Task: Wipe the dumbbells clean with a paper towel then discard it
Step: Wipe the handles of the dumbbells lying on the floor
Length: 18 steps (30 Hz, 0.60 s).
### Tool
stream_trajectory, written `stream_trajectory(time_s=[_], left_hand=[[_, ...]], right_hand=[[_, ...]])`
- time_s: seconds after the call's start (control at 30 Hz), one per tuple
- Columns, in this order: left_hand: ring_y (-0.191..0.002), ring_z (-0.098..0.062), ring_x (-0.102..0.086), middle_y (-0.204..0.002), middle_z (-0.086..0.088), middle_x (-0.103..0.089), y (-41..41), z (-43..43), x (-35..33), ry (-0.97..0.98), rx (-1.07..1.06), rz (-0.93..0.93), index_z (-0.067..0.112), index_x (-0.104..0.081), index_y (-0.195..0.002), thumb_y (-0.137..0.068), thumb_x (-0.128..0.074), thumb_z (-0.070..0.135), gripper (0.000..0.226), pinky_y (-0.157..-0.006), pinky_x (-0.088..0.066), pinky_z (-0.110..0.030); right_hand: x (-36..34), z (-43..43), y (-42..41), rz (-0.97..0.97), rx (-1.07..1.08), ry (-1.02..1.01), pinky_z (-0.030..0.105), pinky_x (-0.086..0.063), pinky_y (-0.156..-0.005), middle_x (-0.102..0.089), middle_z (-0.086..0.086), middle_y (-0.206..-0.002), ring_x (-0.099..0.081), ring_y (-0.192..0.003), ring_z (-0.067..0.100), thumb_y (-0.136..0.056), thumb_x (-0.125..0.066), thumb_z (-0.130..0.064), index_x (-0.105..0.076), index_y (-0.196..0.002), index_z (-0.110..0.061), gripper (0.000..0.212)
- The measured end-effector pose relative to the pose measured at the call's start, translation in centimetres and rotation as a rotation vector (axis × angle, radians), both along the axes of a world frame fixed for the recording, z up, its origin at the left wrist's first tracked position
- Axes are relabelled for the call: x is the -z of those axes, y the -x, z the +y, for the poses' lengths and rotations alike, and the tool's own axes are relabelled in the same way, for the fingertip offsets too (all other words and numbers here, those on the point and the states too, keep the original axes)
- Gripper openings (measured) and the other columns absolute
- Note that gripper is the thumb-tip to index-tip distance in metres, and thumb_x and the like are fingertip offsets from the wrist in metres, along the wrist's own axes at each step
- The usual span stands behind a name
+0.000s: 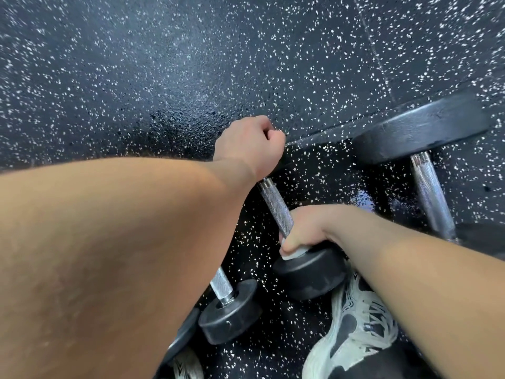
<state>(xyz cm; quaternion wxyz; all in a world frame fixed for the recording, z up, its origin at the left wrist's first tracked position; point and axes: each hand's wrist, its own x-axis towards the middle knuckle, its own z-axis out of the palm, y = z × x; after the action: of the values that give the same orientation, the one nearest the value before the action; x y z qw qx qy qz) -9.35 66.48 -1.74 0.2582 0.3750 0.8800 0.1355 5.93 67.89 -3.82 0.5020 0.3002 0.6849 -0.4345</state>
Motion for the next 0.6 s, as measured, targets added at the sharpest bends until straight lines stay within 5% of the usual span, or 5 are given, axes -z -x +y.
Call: stream_trajectory(time_s=[0.23, 0.4, 0.53, 0.6], left_hand=[[-0.08, -0.024, -0.059, -0.08, 0.007, -0.064, 0.1, -0.1, 0.0, -0.001, 0.009, -0.009, 0.024, -0.064, -0.087, -0.084, -0.045, 0.038, 0.023, -0.067, -0.047, -0.032], [-0.08, -0.025, -0.058, -0.079, 0.008, -0.061, 0.4, -0.8, 0.1, -0.036, 0.025, -0.017, 0.026, -0.059, -0.081, -0.083, -0.043, 0.036, 0.019, -0.067, -0.046, -0.033], [-0.082, -0.024, -0.057, -0.083, 0.007, -0.062, 0.4, -1.0, 0.3, -0.053, 0.044, -0.016, 0.03, -0.056, -0.078, -0.081, -0.041, 0.037, 0.018, -0.068, -0.046, -0.034], [-0.083, -0.025, -0.058, -0.084, 0.006, -0.063, 0.5, -0.9, 0.3, -0.052, 0.041, -0.014, 0.029, -0.058, -0.079, -0.081, -0.04, 0.038, 0.02, -0.071, -0.049, -0.035]], right_hand=[[-1.6, -2.0, 0.6, -0.067, 0.058, -0.261, 0.029, -0.055, -0.07, -0.063, 0.002, -0.08, -0.062, -0.072, 0.022, -0.07, -0.072, -0.032, -0.06, -0.082, -0.012, 0.026], [-2.9, -3.0, 1.0, -0.101, 0.024, -0.397, 0.03, -0.041, -0.063, -0.048, -0.003, -0.081, -0.053, -0.083, 0.023, -0.078, -0.078, -0.036, -0.053, -0.109, -0.017, 0.044], [-3.9, -1.5, 2.3, -0.138, -0.288, -0.267, 0.036, -0.051, -0.08, -0.061, 0.003, -0.119, -0.062, -0.105, 0.029, -0.08, -0.076, -0.055, -0.05, -0.135, -0.01, 0.075], [-4.7, -0.4, 2.2, -0.087, -0.477, -0.229, 0.036, -0.051, -0.086, -0.063, 0.006, -0.122, -0.063, -0.111, 0.03, -0.085, -0.067, -0.061, -0.053, -0.135, -0.007, 0.075]])
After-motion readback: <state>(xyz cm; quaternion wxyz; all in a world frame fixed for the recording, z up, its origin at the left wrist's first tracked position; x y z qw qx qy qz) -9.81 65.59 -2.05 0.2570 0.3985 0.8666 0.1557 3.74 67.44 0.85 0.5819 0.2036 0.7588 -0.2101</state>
